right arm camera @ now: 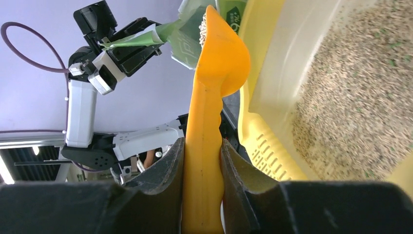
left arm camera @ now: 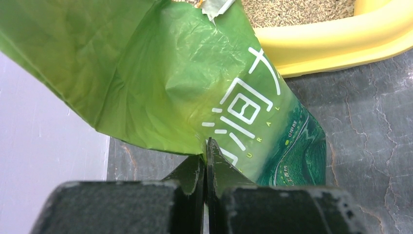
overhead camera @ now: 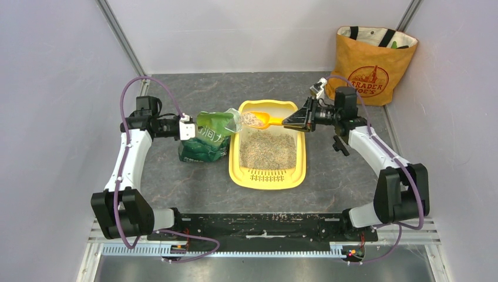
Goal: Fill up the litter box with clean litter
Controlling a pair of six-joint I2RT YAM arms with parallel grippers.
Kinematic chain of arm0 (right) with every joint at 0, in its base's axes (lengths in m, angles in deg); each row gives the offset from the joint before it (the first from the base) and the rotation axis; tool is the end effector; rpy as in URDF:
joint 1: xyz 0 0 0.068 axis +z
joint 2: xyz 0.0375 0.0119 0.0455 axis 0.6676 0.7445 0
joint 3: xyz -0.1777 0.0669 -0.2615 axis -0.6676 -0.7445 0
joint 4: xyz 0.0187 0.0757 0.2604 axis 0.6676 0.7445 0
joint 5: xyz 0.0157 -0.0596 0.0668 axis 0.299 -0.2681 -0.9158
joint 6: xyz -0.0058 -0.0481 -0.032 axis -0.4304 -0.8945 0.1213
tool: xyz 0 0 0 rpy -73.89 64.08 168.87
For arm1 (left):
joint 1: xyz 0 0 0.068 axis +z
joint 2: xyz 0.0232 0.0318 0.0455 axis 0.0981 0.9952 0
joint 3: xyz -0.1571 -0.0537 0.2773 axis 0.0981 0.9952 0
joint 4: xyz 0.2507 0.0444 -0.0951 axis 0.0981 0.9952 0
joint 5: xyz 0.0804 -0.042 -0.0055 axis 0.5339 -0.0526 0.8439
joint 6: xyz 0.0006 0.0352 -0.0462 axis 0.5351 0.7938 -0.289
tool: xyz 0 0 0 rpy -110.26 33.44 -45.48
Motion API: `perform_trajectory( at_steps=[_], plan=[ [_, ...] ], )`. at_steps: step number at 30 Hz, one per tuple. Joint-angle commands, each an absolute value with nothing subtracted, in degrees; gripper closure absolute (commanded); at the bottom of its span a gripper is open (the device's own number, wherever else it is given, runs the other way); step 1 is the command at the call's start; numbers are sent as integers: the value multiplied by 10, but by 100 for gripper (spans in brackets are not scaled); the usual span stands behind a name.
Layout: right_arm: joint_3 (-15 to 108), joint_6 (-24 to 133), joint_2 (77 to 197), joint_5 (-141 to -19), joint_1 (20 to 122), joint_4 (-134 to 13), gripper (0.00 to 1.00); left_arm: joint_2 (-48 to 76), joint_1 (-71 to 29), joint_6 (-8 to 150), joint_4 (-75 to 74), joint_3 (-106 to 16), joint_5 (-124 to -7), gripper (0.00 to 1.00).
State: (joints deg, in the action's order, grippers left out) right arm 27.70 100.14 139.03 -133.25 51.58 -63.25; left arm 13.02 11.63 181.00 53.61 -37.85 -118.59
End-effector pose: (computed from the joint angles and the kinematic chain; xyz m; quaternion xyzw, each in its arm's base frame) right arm 0.3131 0.0904 0.3275 0.0086 0.7750 0.6056 0.1806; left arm 0.2454 -0.0109 0.3519 0.6875 0.4884 -0.1351 0.5202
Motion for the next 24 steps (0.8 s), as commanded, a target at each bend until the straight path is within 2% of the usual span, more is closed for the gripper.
perform_trajectory(
  at_steps=[1,4,9,18,24],
  plan=[
    [293,894,1354,-1367,482,-506,100,126,110,1802,502,-407,-1212,98],
    [313,825,1353,-1356,468,-413,100,127,109,1801,503,-406,-1212,98],
    [407,643,1385,-1196,486,-207,100,127,106,1802,503,-407,-1210,98],
    [566,496,1397,-894,618,-96,100,126,104,1802,503,-407,-1209,98],
    [615,385,1397,-789,677,-53,100,125,103,1807,503,-406,-1209,98]
  ],
)
